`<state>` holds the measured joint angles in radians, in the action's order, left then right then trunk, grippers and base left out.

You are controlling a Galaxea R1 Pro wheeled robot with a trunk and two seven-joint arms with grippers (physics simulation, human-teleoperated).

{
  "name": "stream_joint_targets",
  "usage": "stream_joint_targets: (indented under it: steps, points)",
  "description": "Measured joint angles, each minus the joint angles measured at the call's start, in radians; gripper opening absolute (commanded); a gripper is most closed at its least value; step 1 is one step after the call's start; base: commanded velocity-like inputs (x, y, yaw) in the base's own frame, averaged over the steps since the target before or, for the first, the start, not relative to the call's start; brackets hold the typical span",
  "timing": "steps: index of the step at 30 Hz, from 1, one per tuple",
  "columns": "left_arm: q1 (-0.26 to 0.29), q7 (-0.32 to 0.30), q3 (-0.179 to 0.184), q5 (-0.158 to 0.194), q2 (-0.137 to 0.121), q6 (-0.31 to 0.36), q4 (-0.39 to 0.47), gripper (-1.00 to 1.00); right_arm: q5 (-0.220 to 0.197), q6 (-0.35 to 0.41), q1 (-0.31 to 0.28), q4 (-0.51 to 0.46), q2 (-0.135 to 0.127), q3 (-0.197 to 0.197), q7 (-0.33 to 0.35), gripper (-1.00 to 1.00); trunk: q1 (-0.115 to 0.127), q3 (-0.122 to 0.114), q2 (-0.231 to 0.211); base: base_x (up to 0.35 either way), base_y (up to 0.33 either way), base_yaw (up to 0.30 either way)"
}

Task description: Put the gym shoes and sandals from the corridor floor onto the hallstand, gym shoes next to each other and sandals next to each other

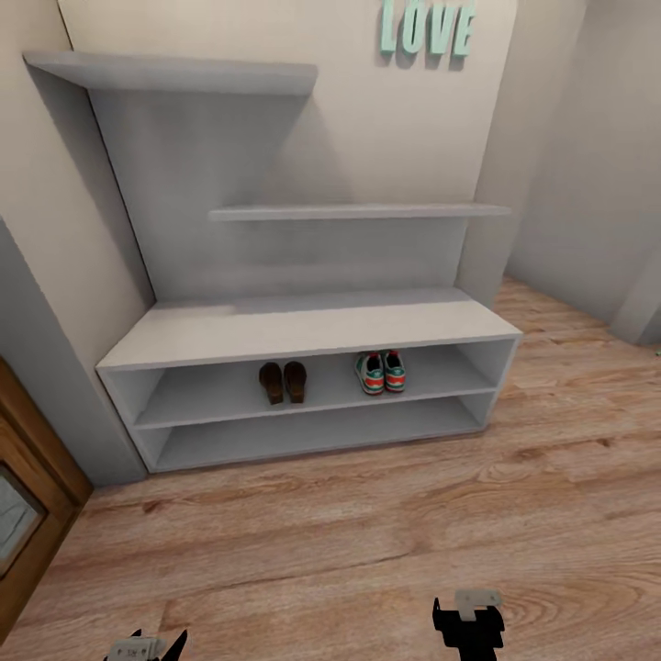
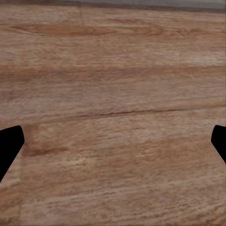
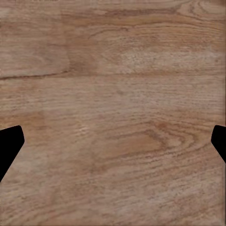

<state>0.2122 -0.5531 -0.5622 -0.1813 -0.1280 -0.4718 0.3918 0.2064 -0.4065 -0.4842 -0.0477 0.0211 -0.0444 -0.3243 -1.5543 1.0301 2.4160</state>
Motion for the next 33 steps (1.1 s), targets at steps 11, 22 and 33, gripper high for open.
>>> stream_joint_targets:
  steps: [11,22,33]
  points:
    - [0.0,0.005,0.0,0.0,0.0,0.0,-0.001,1.0,0.0,0.001,0.002,0.001,0.0,0.0,0.0,1.0,0.042,-0.034,-0.077,0.0,0.0,0.0]
    - [0.0,0.006,0.0,0.0,0.001,0.0,-0.001,1.0,0.003,0.001,0.009,0.015,0.0,0.0,0.001,1.0,0.084,-0.069,-0.154,0.0,0.0,0.0]
    - [0.0,0.007,0.0,0.0,0.0,0.0,-0.002,1.0,0.003,0.002,0.026,0.019,0.002,0.0,0.002,1.0,0.127,-0.103,-0.231,0.0,0.0,0.0]
